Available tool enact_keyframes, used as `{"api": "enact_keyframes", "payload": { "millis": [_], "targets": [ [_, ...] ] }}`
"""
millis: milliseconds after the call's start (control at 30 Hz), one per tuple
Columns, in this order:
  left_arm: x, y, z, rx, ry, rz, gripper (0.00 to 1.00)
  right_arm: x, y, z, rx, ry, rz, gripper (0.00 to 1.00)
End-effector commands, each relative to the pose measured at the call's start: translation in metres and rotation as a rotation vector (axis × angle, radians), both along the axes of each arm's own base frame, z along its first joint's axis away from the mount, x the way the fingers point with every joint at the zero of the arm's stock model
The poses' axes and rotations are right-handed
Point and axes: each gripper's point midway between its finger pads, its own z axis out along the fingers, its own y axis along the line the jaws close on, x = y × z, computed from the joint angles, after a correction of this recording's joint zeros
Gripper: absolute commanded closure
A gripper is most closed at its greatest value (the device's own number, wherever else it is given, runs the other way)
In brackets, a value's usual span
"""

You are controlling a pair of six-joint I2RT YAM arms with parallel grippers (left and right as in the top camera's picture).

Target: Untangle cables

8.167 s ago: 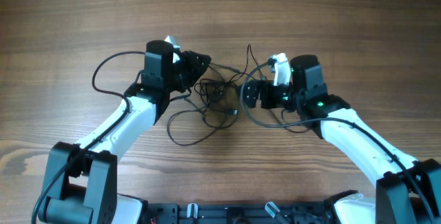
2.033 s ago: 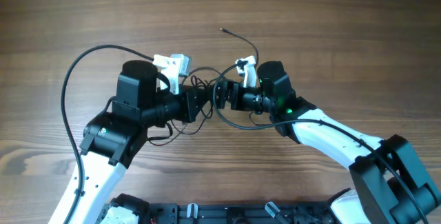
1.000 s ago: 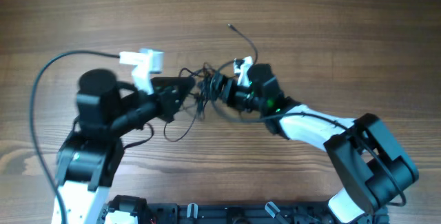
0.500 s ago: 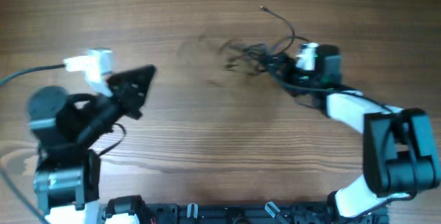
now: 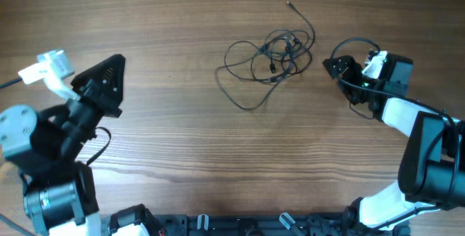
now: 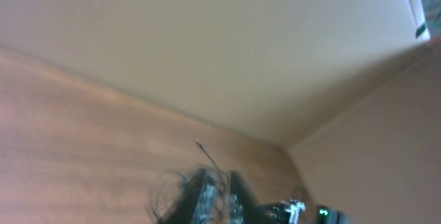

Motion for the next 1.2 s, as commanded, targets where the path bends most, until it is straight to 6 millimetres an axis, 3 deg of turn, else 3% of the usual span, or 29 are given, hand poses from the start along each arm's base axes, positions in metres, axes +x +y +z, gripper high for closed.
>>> {"api": "enact_keyframes", "payload": {
  "millis": [0,67,133,233,300,433,567,700,833,867,933,967,1000,1167],
  "targets": [
    [0.013,-0.024,-0.033,-0.084,0.175,-0.093,0.64,-0.012,0.029,0.005,0.089,-0.053,0.164,0.00],
    [0.022,-0.050,-0.065,-0.104,0.308,-0.181,0.45,-0.013,0.039,0.020,0.135,-0.108,0.225,0.00],
    [0.030,-0.070,-0.091,-0.107,0.406,-0.237,0.34,-0.015,0.043,0.029,0.154,-0.129,0.248,0.00],
    [0.044,-0.089,-0.147,-0.146,0.639,-0.196,0.20,-0.017,0.049,0.044,0.166,-0.181,0.299,0.00],
    [0.052,-0.098,-0.188,-0.183,0.811,-0.122,0.18,-0.018,0.052,0.051,0.164,-0.198,0.310,0.00],
    [0.055,-0.123,-0.252,-0.214,1.033,-0.080,0.20,-0.020,0.068,0.062,0.155,-0.226,0.355,0.00],
    [0.058,-0.147,-0.299,-0.171,1.110,-0.109,0.23,-0.024,0.094,0.061,0.145,-0.222,0.415,0.01],
    [0.061,-0.148,-0.338,-0.099,1.145,-0.050,0.32,-0.029,0.127,0.056,0.103,-0.212,0.478,0.00],
    [0.063,-0.136,-0.356,-0.036,1.154,0.030,0.34,-0.028,0.152,0.052,0.028,-0.233,0.504,0.00],
    [0.064,-0.133,-0.357,-0.023,1.148,0.049,0.41,-0.027,0.158,0.053,0.011,-0.250,0.509,0.00],
    [0.070,-0.126,-0.358,0.001,1.122,0.089,0.66,-0.022,0.167,0.056,-0.024,-0.293,0.510,0.00],
    [0.074,-0.126,-0.357,0.003,1.101,0.091,0.87,-0.018,0.171,0.058,-0.051,-0.318,0.501,0.00],
    [0.078,-0.127,-0.355,-0.003,1.084,0.088,0.96,-0.015,0.173,0.059,-0.075,-0.334,0.490,0.00],
    [0.087,-0.126,-0.334,0.057,0.979,0.016,0.96,-0.005,0.166,0.051,-0.166,-0.291,0.413,0.00]
  ]
}}
